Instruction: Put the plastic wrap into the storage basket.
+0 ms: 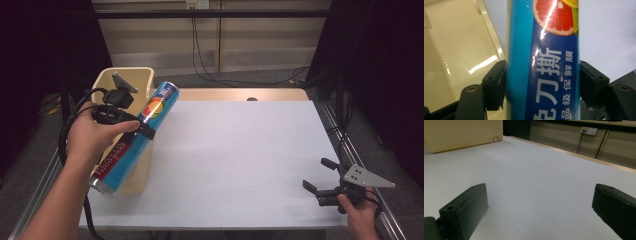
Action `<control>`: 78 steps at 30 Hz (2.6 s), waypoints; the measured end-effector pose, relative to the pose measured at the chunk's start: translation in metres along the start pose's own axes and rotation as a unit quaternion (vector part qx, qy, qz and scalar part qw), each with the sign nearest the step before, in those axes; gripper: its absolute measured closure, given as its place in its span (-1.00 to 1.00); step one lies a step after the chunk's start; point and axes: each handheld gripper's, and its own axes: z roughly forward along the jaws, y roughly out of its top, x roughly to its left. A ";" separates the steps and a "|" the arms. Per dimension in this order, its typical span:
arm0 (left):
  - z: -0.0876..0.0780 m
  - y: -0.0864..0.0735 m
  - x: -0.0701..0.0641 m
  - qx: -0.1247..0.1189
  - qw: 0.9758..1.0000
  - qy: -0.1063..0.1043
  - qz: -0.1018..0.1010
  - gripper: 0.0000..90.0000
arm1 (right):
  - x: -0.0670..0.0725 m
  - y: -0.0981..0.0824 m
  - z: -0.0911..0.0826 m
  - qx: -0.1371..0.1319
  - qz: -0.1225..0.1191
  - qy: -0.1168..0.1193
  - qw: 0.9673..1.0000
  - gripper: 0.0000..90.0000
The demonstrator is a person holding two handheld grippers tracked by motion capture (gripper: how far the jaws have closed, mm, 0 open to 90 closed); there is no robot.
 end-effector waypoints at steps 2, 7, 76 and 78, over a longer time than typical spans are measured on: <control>-0.002 -0.001 0.003 -0.002 1.000 0.002 -0.008 -0.28 | 0.000 0.000 0.000 -0.001 -0.001 0.000 1.000 -1.00; -0.003 -0.002 0.011 -0.007 1.000 0.006 -0.022 -0.29 | 0.000 0.000 0.000 -0.001 -0.002 0.000 1.000 -1.00; 0.006 0.002 0.028 -0.033 0.994 0.024 -0.097 -0.31 | 0.001 0.000 -0.001 0.000 -0.006 0.001 1.000 -1.00; 0.009 0.005 0.022 -0.039 0.995 0.016 -0.085 -0.34 | -0.001 0.000 -0.002 -0.002 -0.005 -0.001 1.000 -1.00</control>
